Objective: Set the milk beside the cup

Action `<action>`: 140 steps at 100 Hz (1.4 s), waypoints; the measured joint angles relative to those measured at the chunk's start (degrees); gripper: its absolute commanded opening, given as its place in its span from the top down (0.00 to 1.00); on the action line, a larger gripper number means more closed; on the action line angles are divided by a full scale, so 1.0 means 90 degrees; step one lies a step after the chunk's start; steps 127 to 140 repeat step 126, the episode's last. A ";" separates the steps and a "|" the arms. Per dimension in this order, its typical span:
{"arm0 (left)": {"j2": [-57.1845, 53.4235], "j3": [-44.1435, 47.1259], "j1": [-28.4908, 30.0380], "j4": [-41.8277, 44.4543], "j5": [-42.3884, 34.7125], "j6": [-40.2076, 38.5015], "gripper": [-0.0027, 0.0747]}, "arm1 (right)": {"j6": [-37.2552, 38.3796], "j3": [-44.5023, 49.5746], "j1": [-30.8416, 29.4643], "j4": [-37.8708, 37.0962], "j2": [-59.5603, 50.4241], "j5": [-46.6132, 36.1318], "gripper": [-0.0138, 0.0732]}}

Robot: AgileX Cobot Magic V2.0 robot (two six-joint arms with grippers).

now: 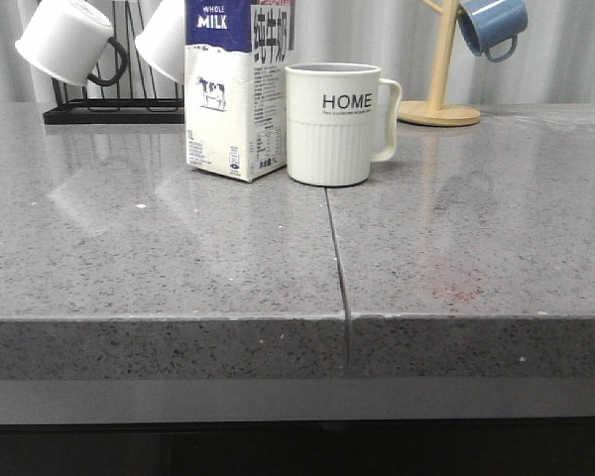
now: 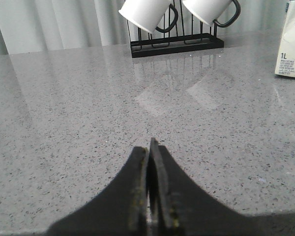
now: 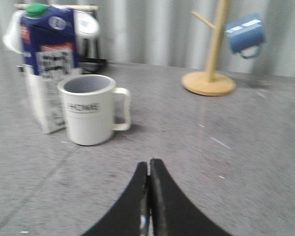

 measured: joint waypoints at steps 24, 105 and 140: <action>0.0000 0.0000 0.0000 0.0000 0.0000 0.0000 0.99 | 0.0000 0.0991 -0.1195 -0.0004 -0.0704 -0.0067 0.92; 0.0000 0.0000 0.0000 0.0000 0.0018 0.0000 0.99 | 0.0000 0.2019 -0.1761 -0.0174 -0.2750 0.0224 0.92; 0.0000 0.0000 0.0000 0.0000 0.0018 0.0000 0.99 | 0.0000 0.2019 -0.1761 -0.0185 -0.2750 0.0224 0.92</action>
